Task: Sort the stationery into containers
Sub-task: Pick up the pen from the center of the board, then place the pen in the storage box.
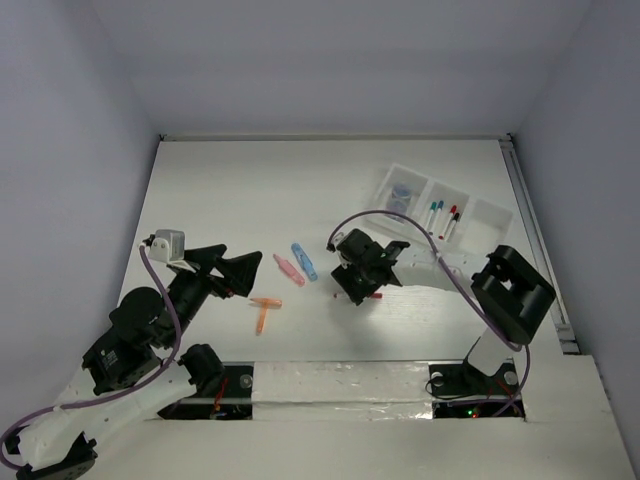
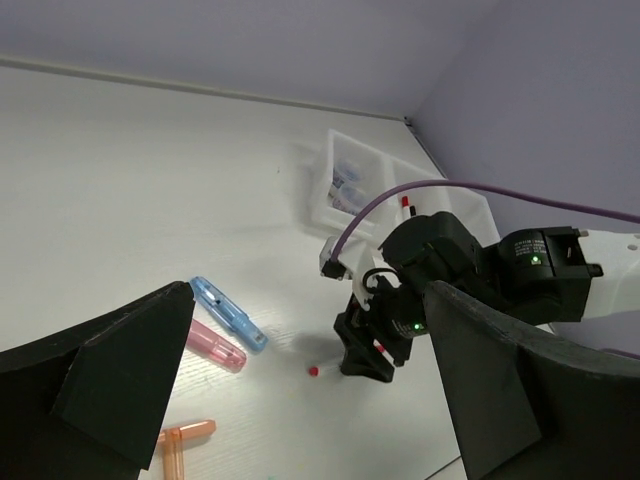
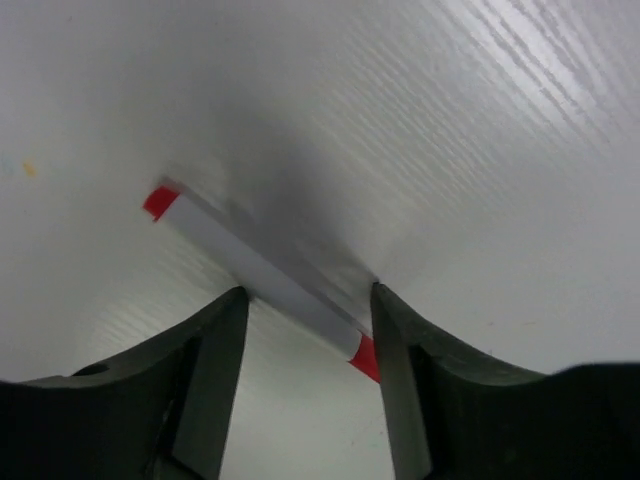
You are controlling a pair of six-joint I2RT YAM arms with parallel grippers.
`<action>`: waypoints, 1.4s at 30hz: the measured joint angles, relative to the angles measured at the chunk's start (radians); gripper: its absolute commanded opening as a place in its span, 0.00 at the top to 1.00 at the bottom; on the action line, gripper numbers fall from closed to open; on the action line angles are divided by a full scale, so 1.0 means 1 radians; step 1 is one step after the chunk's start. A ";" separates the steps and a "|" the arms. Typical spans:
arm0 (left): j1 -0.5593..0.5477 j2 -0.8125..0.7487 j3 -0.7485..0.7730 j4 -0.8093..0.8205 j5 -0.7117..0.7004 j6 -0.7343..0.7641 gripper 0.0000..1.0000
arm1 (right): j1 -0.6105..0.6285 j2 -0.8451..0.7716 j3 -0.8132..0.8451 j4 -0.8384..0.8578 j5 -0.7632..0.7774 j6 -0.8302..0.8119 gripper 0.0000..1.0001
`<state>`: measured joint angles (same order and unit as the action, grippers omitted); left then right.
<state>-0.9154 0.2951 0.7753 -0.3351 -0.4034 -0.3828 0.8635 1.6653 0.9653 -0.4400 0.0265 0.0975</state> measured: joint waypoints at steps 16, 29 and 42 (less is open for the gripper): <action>0.000 -0.018 -0.010 -0.008 -0.001 -0.001 0.01 | -0.004 0.047 0.066 -0.002 0.070 0.096 1.00; 0.000 0.012 -0.010 -0.015 0.003 0.000 0.01 | -0.430 -0.336 0.066 0.139 0.257 0.185 1.00; 0.000 0.012 -0.010 -0.014 0.004 0.000 0.01 | -0.701 -0.158 0.067 0.192 0.291 0.203 0.98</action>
<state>-0.9154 0.3073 0.7650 -0.3496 -0.3996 -0.3832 0.1623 1.5078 1.0321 -0.2485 0.3176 0.3000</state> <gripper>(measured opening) 0.989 0.121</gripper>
